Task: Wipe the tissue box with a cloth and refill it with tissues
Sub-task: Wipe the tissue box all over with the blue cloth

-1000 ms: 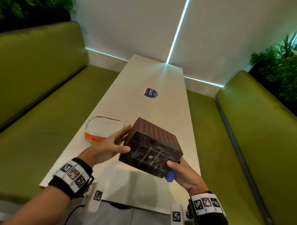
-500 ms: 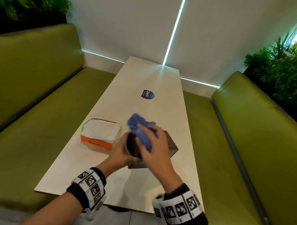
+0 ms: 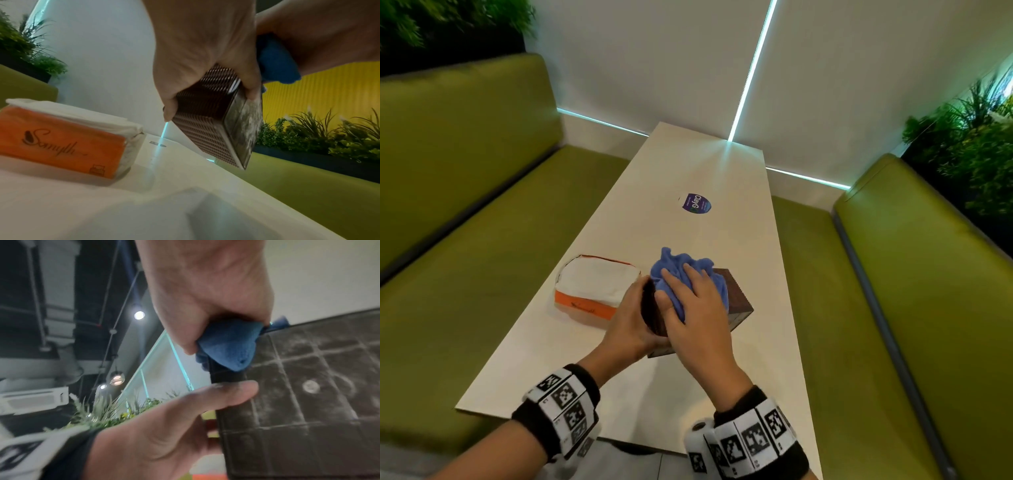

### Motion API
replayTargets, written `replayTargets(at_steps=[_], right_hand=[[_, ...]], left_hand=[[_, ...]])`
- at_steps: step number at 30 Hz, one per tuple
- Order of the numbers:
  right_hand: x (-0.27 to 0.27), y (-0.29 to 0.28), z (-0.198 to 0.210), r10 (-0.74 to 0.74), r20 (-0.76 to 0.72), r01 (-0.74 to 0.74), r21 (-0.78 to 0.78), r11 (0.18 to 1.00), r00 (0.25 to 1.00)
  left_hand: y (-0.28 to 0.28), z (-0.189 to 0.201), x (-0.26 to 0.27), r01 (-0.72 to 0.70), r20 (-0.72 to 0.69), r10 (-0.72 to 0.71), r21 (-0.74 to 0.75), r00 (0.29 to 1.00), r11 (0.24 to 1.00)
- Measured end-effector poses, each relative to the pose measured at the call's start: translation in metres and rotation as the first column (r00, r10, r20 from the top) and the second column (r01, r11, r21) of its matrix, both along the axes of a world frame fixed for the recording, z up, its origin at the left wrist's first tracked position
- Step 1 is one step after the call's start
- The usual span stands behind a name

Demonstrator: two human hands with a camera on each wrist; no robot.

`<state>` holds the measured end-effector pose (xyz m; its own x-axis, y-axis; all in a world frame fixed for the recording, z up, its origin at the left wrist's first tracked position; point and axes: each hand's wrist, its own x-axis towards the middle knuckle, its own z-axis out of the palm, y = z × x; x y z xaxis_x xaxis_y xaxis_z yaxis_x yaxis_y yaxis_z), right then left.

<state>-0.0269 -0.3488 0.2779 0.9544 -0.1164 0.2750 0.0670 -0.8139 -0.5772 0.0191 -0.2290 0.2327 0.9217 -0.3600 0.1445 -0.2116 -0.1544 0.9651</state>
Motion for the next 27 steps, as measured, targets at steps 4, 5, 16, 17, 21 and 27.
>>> replayTargets(at_steps=[4,5,16,17,21,27], right_hand=[[0.009,-0.049,-0.006,-0.102,0.012,0.098,0.193,0.976,0.995],[0.01,-0.062,-0.006,-0.157,-0.02,0.157,0.236,0.959,0.987],[0.009,-0.02,0.008,-0.036,0.059,0.032,0.074,0.997,0.998],[0.01,-0.035,0.011,-0.079,0.036,0.075,0.096,0.993,0.996],[0.006,-0.08,0.022,-0.007,-0.15,0.086,0.527,0.845,0.989],[-0.004,-0.071,0.033,-0.014,-0.148,0.096,0.564,0.821,0.989]], left_hand=[[0.017,-0.005,0.001,-0.062,-0.013,0.063,0.038,0.998,0.997],[0.02,-0.006,0.002,-0.06,-0.03,0.061,0.053,0.998,0.997],[0.016,-0.001,-0.001,-0.016,-0.094,0.007,-0.101,0.996,0.995],[0.021,-0.003,0.0,-0.014,-0.144,-0.003,-0.117,0.99,0.993],[0.036,-0.001,0.005,0.045,-0.292,-0.101,-0.192,0.951,0.98],[0.038,0.002,0.005,0.074,-0.293,-0.138,-0.22,0.946,0.973]])
